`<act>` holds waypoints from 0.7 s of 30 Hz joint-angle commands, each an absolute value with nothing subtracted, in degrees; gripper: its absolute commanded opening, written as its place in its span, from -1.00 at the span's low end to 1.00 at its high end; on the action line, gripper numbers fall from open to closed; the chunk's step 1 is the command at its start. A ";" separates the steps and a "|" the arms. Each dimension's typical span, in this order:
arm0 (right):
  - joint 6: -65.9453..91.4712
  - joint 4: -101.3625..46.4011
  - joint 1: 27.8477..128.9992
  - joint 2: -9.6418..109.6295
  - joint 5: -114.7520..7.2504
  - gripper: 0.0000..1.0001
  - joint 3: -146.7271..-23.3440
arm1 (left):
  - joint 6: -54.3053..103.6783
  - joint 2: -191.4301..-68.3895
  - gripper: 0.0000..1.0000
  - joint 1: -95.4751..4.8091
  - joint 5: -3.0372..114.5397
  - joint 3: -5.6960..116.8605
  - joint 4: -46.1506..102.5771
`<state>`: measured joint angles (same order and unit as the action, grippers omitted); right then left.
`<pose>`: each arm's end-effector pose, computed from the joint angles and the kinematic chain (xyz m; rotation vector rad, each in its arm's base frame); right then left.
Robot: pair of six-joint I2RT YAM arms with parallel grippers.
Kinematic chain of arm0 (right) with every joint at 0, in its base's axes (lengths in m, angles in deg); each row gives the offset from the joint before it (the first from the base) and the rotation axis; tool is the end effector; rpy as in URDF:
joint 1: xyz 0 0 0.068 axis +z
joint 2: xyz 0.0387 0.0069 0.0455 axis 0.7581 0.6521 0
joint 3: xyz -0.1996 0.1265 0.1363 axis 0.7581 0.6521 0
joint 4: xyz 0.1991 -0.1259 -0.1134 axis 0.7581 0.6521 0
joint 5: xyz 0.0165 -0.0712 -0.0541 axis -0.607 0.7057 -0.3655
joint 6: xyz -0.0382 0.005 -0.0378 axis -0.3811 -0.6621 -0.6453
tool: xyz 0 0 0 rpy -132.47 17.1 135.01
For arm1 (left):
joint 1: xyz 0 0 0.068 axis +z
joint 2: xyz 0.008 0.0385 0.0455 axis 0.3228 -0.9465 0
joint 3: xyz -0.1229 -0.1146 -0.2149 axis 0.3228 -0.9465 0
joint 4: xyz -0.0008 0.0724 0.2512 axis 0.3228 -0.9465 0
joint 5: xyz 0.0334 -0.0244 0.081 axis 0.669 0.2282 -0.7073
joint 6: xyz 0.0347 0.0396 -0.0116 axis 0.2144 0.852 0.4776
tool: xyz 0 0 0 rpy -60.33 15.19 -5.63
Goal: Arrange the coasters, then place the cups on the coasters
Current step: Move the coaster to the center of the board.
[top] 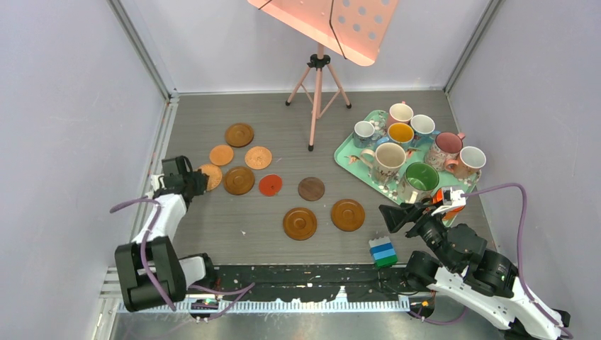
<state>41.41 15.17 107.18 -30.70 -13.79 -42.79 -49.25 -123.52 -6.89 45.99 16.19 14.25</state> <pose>0.0328 0.0163 0.2805 0.0743 1.7726 0.7053 0.2266 0.0489 0.1820 -1.8771 1.6308 -0.5439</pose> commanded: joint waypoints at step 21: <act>45.54 14.50 107.13 -16.41 -11.25 0.57 -50.06 | 1.36 -100.71 0.59 -14.82 61.88 38.22 -19.08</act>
